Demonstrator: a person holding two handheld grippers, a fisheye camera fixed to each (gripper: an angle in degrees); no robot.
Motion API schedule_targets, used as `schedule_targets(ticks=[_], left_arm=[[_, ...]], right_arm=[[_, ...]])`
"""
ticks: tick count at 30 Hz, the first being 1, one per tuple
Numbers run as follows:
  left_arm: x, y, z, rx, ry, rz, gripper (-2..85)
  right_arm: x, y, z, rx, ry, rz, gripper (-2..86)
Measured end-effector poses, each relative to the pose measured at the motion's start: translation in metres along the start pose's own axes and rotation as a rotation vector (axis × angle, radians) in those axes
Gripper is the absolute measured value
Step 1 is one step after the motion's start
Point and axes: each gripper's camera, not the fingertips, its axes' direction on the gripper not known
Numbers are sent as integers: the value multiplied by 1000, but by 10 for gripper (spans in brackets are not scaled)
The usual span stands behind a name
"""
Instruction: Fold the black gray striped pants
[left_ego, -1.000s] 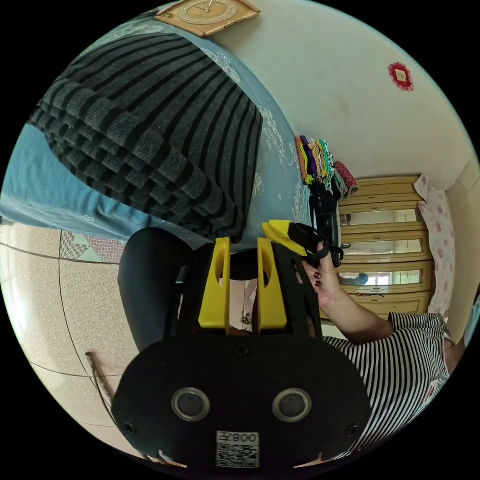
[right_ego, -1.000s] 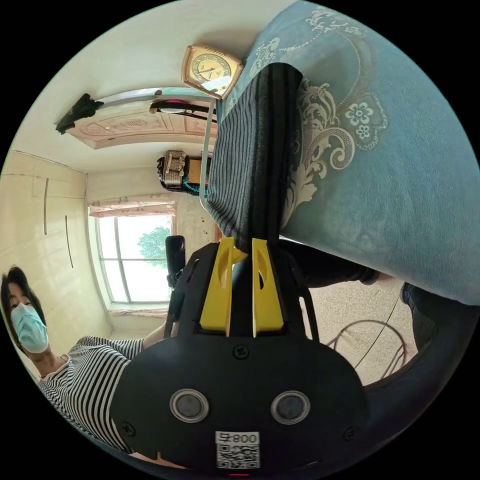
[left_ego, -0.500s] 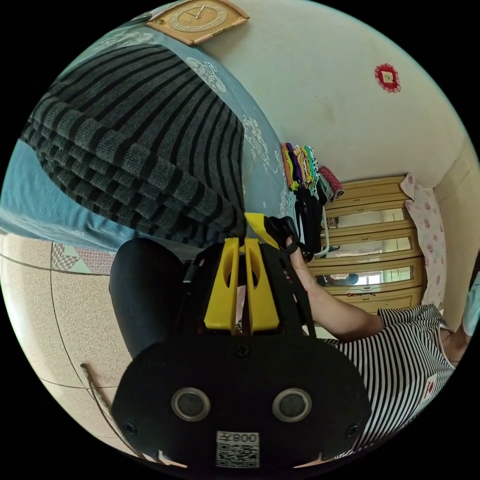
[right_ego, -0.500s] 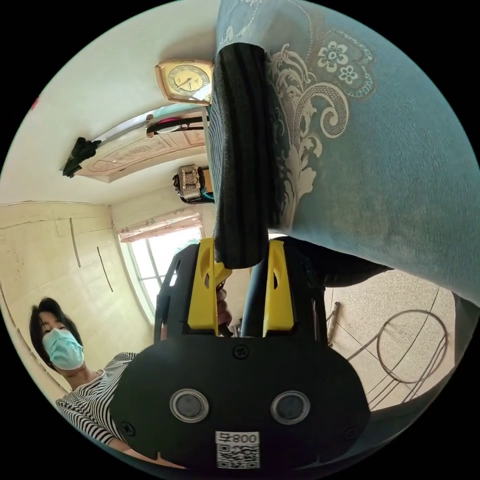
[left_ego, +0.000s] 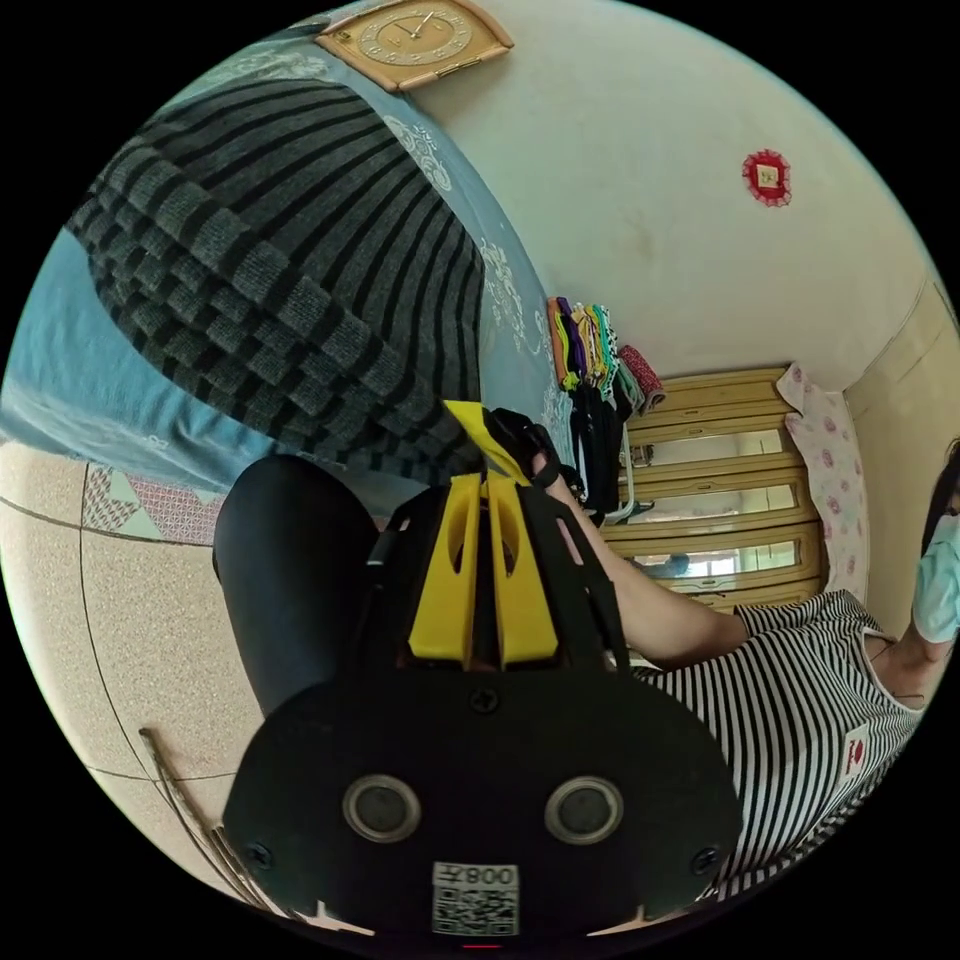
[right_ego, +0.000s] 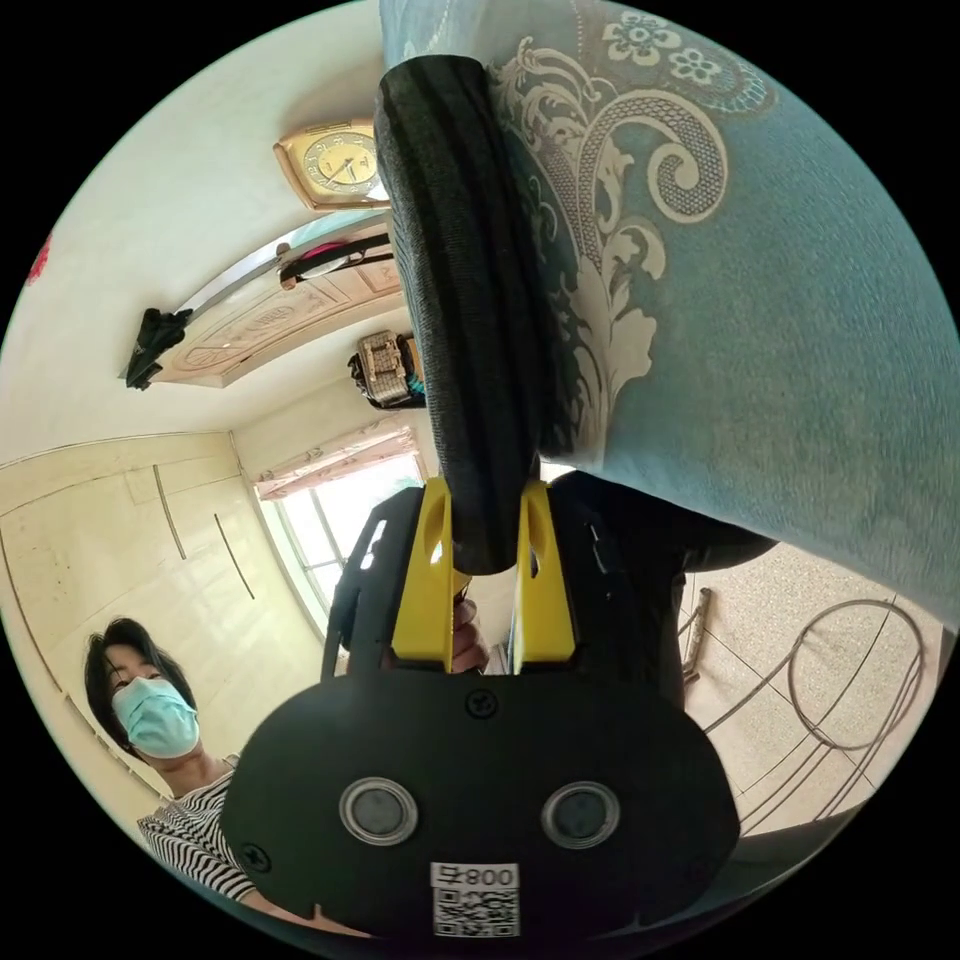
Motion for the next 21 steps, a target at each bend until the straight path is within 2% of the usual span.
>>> schedule_targets(ticks=[5, 14, 18, 21], left_arm=[[-30, 34, -29, 127, -16, -72, 64], [-128, 92, -62, 555, 270, -386, 154], [-159, 106, -57, 730, 442, -454, 175], [-169, 106, -58, 758, 441, -462, 181]], right_arm=[[-19, -4, 2, -15, -35, -23, 85], [-74, -26, 12, -59, -47, -134, 78], [-76, -28, 15, -67, -30, -146, 79], [-70, -27, 17, -64, -42, -133, 78]])
